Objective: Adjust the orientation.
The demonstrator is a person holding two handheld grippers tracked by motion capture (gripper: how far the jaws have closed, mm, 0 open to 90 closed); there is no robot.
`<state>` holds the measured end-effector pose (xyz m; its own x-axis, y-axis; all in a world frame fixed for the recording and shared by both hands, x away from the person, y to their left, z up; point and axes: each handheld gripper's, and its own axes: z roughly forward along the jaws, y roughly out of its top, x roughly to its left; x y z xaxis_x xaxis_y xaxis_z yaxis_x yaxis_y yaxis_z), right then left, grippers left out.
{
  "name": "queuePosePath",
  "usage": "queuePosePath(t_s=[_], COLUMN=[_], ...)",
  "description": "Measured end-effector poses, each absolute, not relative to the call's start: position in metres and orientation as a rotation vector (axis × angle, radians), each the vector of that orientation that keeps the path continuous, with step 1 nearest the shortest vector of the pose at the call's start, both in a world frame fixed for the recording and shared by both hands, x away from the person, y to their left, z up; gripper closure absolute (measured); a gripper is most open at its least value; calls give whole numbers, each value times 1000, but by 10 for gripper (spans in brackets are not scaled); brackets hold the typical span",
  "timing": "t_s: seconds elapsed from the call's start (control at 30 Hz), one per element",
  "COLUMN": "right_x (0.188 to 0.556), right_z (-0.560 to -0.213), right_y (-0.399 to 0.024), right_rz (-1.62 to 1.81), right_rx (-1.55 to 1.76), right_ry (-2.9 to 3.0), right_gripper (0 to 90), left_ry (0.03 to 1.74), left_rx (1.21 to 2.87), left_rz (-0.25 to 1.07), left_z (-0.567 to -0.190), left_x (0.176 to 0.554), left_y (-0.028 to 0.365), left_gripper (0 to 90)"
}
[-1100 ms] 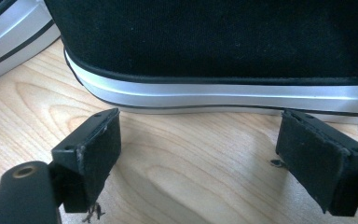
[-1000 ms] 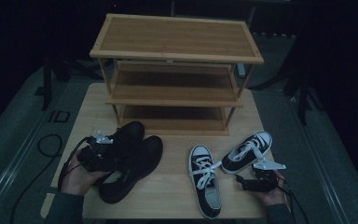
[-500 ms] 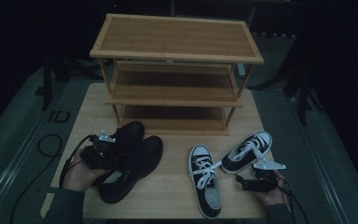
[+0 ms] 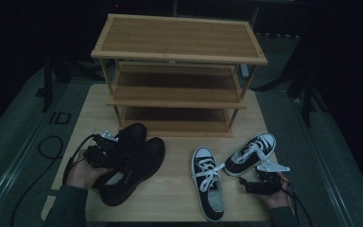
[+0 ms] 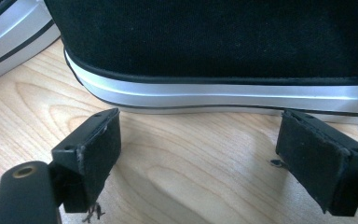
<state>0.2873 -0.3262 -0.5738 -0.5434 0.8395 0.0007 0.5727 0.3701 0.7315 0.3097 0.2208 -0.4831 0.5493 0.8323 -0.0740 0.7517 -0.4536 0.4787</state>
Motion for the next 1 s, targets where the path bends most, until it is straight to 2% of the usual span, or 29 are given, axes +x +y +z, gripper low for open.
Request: queuePosePath(t_s=[0.13, 0.2, 1.0], right_x=[287, 287, 287], right_z=[-574, -574, -574], right_y=[-326, -326, -326], right_rz=[985, 984, 985], right_rx=[1231, 1230, 1231], right_ry=[2264, 2264, 2263], right_gripper=[139, 139, 139], left_ry=[1284, 1286, 1265], left_rx=[2314, 2311, 2282], left_rz=[252, 256, 318], left_z=[-482, -482, -468], left_x=[309, 309, 302], left_y=[223, 224, 208], left_gripper=[780, 817, 848])
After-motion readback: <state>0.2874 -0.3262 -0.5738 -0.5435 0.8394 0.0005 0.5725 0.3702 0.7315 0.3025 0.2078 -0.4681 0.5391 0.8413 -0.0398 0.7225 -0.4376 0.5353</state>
